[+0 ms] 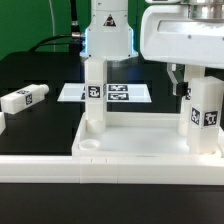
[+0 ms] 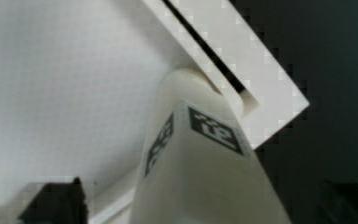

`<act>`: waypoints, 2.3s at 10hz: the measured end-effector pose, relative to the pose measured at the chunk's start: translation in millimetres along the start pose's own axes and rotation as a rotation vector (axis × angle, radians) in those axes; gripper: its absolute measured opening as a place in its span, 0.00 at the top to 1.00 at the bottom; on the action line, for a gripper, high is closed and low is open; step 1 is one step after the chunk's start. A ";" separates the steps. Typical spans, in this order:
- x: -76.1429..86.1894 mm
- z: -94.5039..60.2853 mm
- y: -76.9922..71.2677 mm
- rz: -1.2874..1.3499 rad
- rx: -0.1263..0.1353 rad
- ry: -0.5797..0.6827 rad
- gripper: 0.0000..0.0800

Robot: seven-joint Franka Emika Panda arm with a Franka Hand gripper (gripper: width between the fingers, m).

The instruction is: Assemble desk

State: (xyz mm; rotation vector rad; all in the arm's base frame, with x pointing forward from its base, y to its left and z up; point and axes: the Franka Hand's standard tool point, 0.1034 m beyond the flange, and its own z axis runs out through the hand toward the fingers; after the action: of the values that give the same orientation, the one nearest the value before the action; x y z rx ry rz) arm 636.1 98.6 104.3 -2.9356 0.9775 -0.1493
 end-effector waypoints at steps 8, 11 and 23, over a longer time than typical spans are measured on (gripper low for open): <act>-1.6 0.9 -1.7 -0.632 -0.012 0.011 0.19; 0.3 0.8 -0.2 -0.819 -0.035 0.019 0.19; 3.0 0.8 2.5 -0.532 -0.035 0.024 0.64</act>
Offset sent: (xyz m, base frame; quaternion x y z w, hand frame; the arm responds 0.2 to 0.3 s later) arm 0.0022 0.0100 0.0042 0.0166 -0.0003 -0.2367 0.9714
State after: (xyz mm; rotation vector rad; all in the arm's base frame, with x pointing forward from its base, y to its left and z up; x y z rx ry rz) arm 637.1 94.8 103.6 -3.1544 0.1791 -0.1844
